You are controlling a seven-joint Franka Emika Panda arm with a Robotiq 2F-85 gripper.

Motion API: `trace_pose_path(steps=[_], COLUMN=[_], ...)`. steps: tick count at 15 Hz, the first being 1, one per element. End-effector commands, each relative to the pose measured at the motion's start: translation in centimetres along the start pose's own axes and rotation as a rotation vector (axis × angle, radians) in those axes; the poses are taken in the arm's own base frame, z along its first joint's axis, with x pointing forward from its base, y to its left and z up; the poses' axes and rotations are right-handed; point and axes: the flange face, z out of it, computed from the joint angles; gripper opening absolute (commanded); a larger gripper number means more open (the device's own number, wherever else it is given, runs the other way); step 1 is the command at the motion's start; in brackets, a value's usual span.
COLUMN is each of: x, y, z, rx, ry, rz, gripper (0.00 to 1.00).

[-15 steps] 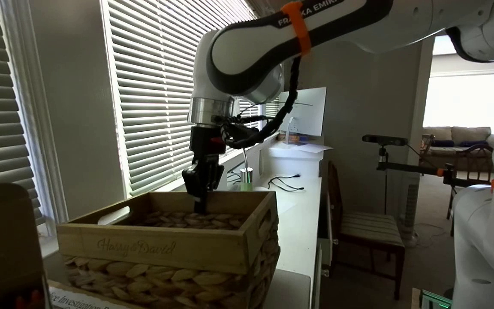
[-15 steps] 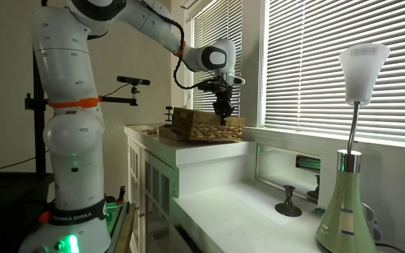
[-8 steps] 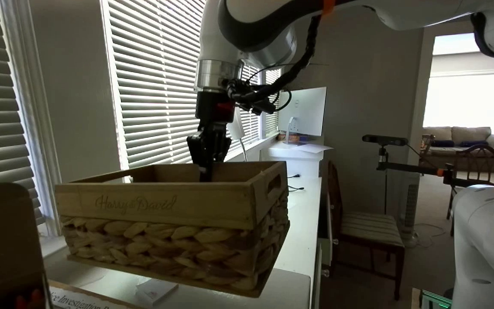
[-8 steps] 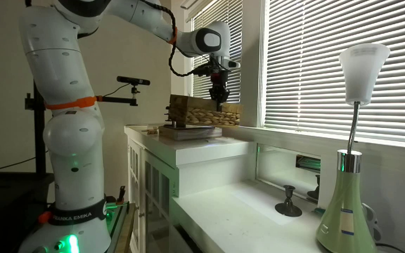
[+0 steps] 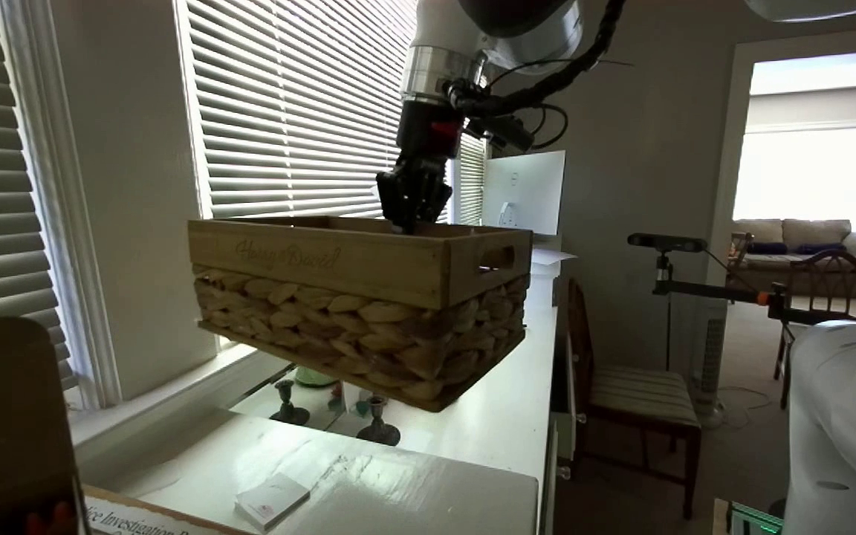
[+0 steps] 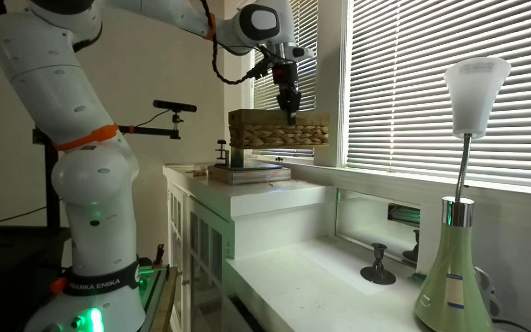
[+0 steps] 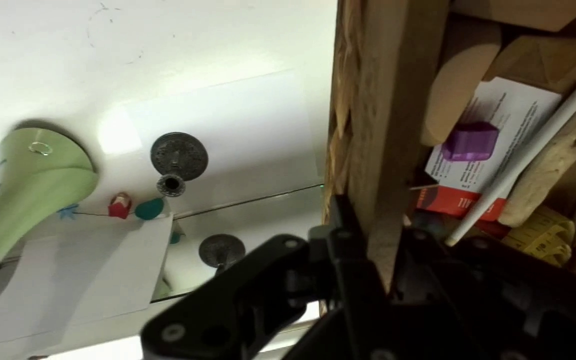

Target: Move the basket to the right

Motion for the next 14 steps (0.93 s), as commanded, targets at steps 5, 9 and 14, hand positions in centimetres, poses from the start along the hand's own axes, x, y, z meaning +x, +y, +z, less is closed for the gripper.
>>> trace_pose_path(steps=[5, 9, 14], x=[-6.0, -8.6, -11.9], y=[8.4, 11.2, 14.1], z=[-2.3, -1.7, -1.0], rx=[-0.066, -0.073, -0.144], ry=[0.099, 0.132, 0.192], rz=[0.33, 0.513, 0.711], gripper=[0.04, 0.04, 0.04])
